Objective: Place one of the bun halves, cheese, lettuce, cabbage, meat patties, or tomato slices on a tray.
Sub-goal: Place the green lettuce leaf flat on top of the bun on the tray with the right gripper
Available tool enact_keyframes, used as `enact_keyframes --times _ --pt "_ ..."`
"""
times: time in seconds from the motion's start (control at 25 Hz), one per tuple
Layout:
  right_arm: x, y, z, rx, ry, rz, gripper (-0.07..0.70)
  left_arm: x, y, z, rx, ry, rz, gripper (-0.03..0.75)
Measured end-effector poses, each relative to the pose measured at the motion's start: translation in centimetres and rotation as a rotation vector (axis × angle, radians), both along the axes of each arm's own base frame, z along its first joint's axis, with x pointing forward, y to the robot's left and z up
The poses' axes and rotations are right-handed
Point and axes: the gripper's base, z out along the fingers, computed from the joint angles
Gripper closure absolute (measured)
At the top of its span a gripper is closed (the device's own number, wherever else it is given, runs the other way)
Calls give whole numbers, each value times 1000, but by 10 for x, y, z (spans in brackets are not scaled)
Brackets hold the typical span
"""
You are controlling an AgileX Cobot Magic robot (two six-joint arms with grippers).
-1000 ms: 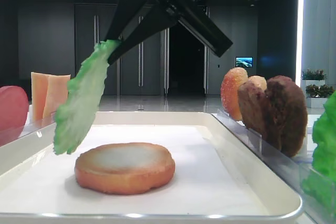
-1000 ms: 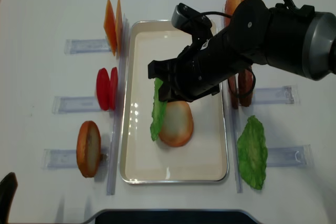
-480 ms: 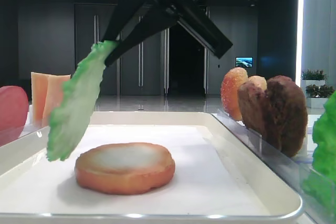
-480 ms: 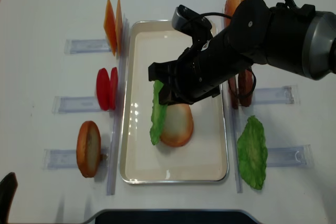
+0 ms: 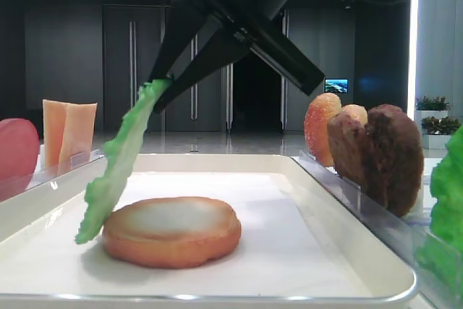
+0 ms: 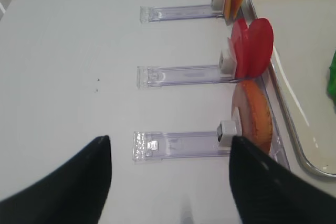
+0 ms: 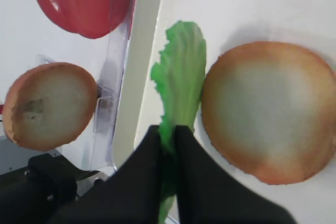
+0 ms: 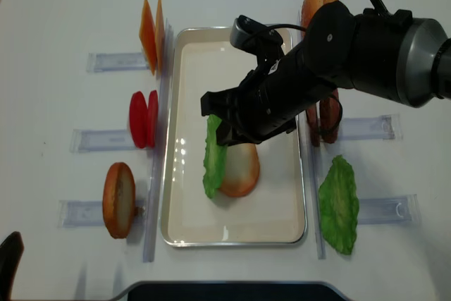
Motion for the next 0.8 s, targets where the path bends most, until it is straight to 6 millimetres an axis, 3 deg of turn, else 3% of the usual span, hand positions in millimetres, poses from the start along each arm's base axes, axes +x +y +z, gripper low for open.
enact_keyframes --times 0.8 --pt "2 -6 -5 -95 -79 60 575 0 0 0 0 0 0 181"
